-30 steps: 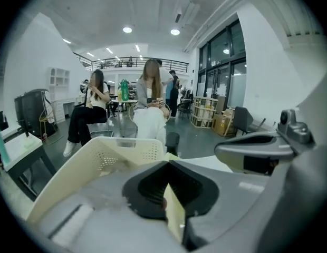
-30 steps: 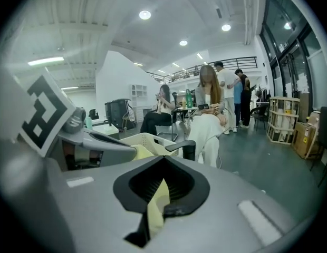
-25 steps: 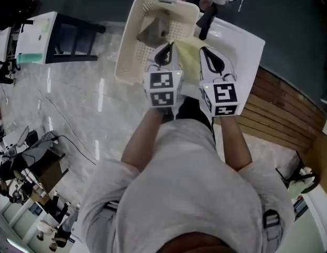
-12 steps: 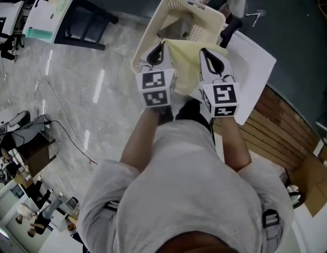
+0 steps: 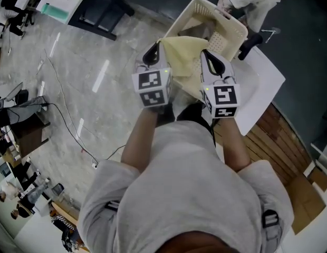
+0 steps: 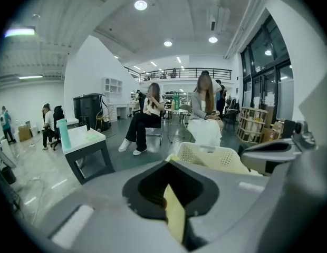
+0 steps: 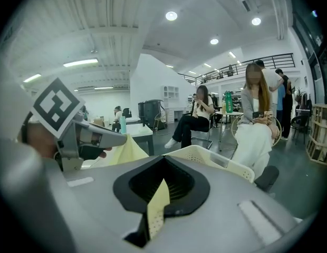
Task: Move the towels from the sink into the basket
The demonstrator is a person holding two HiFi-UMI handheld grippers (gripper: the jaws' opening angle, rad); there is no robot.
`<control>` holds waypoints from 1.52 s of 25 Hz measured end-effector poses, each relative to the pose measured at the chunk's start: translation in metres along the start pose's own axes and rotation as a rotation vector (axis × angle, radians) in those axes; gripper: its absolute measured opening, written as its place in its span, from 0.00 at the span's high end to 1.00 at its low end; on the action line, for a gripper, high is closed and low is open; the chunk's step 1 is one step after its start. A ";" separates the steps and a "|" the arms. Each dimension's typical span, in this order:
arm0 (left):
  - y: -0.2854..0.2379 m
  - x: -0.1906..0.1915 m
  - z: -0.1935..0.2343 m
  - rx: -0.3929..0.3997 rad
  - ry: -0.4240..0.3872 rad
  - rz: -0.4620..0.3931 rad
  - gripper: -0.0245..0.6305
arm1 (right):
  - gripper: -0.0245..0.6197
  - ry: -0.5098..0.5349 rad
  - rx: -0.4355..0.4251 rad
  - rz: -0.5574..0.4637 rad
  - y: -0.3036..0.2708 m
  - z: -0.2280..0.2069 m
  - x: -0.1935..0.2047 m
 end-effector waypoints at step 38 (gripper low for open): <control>-0.009 0.009 -0.104 0.346 -0.109 0.043 0.85 | 0.95 -0.030 0.092 0.004 0.012 -0.037 0.000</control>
Point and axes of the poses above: the fingertips, and each gripper's own axes: y backward along the fingers, z to its left, x out of its underside, the point moved 4 cm from there along y, backward along the fingers, and after that the axes turned 12 degrees about -x, right-handed, at the moved point
